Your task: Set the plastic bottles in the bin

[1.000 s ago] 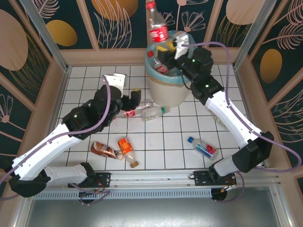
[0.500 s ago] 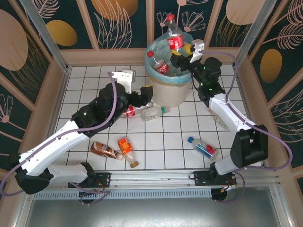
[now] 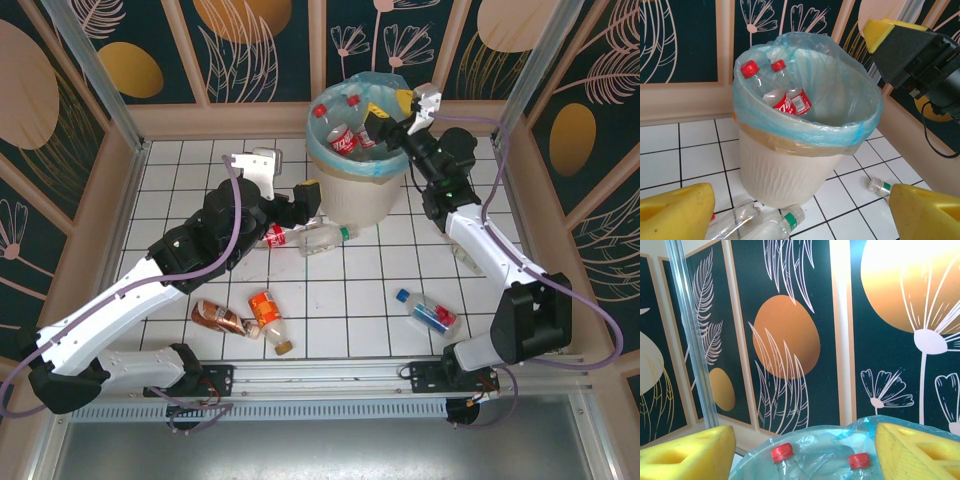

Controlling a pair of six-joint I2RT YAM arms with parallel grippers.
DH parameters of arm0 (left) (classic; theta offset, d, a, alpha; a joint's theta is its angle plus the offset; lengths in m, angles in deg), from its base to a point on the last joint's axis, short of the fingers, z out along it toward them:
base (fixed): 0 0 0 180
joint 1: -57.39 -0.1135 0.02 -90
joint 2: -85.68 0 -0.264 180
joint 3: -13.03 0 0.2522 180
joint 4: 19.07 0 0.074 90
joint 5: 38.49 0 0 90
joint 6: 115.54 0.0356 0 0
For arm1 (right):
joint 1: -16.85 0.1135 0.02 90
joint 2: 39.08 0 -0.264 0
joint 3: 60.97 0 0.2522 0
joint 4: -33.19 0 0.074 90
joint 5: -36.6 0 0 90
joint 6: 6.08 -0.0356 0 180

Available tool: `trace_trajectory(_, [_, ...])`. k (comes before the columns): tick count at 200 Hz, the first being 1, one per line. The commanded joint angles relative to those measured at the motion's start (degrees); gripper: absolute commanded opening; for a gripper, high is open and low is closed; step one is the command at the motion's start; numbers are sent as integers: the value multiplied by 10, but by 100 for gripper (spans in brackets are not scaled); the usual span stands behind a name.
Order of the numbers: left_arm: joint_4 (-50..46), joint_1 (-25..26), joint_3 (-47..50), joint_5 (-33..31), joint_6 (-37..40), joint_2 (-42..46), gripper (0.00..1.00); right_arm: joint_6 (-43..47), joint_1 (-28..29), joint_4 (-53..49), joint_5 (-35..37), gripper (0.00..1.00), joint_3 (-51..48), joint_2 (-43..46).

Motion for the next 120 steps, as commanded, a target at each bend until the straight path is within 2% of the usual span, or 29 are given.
trace_trajectory(1, [19,-2,7,-8,-9,4,90,2,-5,-23,-10,73,25,5])
trace_trajectory(53, [19,-2,10,-18,-8,4,90,-13,-4,-94,-36,72,50,7])
trace_trajectory(83, [1,-2,7,-34,-6,12,91,-41,6,-173,-64,69,75,39])
trace_trajectory(100, [-22,-2,20,-57,-15,30,91,-23,41,-215,-70,68,71,75])
trace_trajectory(120, [-53,-2,52,-80,-40,64,91,14,120,-265,-24,68,48,119])
